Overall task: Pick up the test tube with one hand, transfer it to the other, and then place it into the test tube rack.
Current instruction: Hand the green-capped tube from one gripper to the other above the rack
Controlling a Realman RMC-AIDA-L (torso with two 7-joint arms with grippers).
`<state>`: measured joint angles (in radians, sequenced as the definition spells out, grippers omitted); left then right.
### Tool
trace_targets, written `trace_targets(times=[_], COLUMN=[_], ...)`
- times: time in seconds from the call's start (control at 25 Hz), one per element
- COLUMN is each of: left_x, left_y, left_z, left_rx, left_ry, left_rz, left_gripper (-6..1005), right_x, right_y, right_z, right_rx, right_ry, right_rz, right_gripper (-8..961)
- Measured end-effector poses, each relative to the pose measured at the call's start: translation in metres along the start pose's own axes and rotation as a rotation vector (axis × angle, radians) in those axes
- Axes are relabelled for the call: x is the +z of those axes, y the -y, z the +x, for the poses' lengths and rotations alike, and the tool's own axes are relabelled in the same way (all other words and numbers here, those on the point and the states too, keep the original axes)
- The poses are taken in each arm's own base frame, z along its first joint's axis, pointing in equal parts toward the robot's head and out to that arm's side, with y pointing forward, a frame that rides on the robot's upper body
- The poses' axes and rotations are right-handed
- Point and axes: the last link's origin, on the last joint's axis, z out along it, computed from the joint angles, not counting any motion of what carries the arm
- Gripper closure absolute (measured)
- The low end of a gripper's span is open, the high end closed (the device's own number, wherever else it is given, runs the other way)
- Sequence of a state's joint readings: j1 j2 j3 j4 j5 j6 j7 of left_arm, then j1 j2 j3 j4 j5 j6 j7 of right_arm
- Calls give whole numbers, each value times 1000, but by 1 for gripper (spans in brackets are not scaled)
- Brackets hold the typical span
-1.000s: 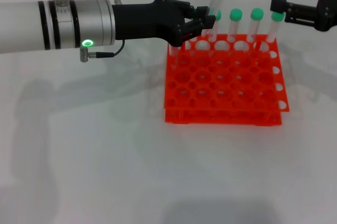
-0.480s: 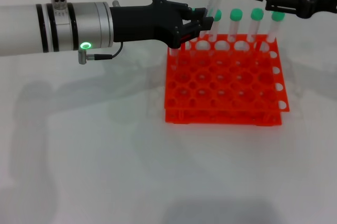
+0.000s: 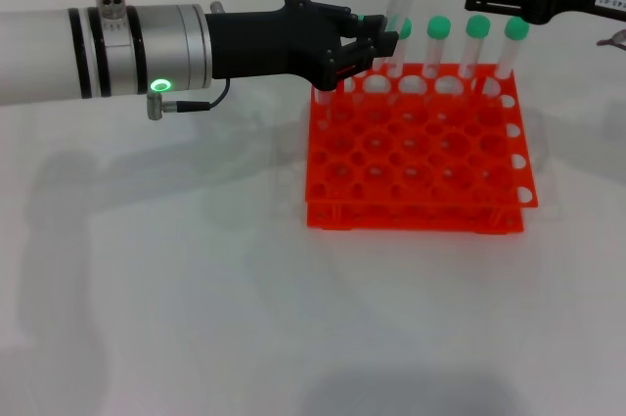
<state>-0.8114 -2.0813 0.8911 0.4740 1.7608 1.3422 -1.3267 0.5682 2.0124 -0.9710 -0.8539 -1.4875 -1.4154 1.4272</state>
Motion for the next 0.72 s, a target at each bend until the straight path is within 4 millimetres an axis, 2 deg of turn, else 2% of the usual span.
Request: trace_targets(times=[0.72], left_x=[3], left_y=[-3], left_z=[-3], left_rx=[-7], left_ry=[9], left_rz=[-15], left_gripper=[805], right_x=[13], right_y=[-3], right_z=[1], right_rx=[11], right_ry=[-11], right_rz=[-39], right_gripper=[231])
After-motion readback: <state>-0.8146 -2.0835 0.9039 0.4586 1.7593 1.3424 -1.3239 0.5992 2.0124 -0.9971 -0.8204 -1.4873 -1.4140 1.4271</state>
